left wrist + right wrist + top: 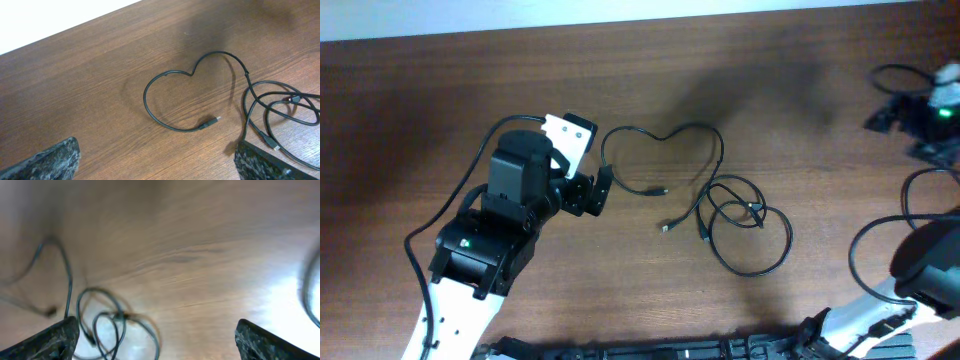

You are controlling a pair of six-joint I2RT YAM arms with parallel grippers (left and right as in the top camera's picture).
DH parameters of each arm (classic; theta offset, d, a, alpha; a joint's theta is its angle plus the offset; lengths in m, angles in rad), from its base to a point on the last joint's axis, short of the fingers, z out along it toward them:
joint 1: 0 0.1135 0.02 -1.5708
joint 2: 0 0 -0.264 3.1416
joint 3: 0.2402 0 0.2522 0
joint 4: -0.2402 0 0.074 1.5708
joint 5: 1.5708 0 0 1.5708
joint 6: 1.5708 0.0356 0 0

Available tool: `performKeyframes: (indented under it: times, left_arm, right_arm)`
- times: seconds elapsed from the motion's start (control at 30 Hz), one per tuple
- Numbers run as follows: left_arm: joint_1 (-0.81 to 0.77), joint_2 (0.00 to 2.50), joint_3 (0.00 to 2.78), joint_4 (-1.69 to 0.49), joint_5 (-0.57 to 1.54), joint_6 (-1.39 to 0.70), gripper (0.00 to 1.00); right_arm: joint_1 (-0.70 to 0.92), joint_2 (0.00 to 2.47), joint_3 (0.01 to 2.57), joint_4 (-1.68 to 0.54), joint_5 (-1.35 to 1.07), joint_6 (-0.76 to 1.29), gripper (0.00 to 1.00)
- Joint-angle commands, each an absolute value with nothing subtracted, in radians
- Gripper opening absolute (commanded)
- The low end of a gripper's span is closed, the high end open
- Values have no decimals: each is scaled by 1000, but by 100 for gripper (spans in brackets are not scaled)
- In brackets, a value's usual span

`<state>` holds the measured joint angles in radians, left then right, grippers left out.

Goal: Untangle cables
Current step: 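Return the right gripper to the remaining cables and grasp one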

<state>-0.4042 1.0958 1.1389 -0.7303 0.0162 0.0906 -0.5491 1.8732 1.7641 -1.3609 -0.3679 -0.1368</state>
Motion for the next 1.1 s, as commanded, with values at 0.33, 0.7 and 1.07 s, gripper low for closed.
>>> performKeyframes:
  times: [0.33,0.7,1.07]
  left_arm:
    - [-398,1091,1150,-728,28,107,99]
    - [-398,1091,1150,-729,28,107,99]
    - [-398,1091,1150,-729,28,107,99]
  right_arm:
    - [-146,1872,1758,-1486,-302,-329,99]
    - [28,1872,1752,-1474,-303,-362,99]
    - [97,1872,1473,-1156,-386,-189,99]
